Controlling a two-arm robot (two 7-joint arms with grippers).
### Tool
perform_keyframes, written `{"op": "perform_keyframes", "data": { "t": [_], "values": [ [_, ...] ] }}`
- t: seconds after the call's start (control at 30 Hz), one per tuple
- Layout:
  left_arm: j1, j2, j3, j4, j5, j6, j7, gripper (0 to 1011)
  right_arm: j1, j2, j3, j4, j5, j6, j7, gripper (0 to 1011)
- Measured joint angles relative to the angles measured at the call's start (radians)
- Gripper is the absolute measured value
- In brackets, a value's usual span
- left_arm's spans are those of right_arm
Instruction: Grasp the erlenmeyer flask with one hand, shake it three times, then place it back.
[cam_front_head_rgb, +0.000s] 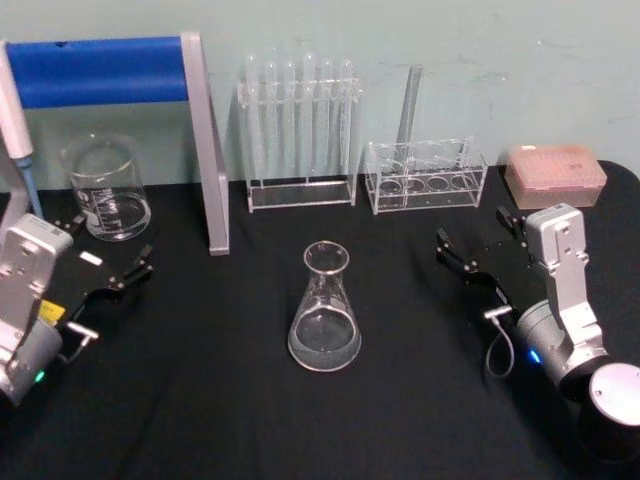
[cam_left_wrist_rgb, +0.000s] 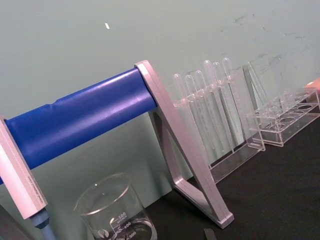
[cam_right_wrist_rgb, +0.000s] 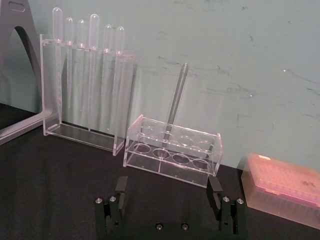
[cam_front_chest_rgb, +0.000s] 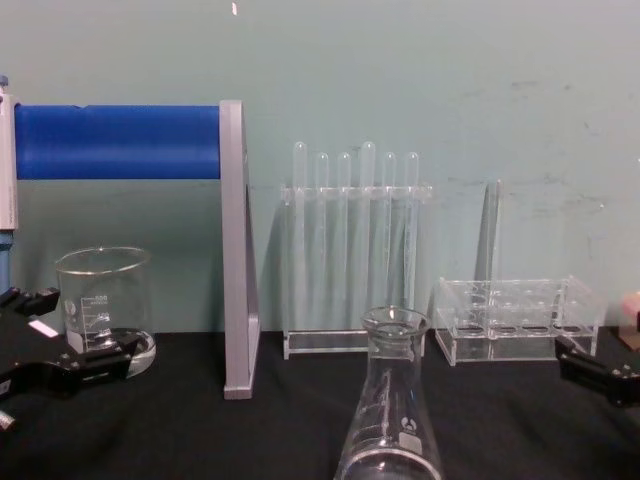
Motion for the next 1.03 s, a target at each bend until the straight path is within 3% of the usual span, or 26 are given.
{"op": "perform_keyframes", "data": {
  "t": [1.03],
  "values": [
    [0.0, 0.0, 0.0, 0.0, 0.0, 0.0, 0.0, 1001, 0.0, 0.0, 0.0, 0.0, 0.0, 0.0, 0.0, 1003]
  ]
}}
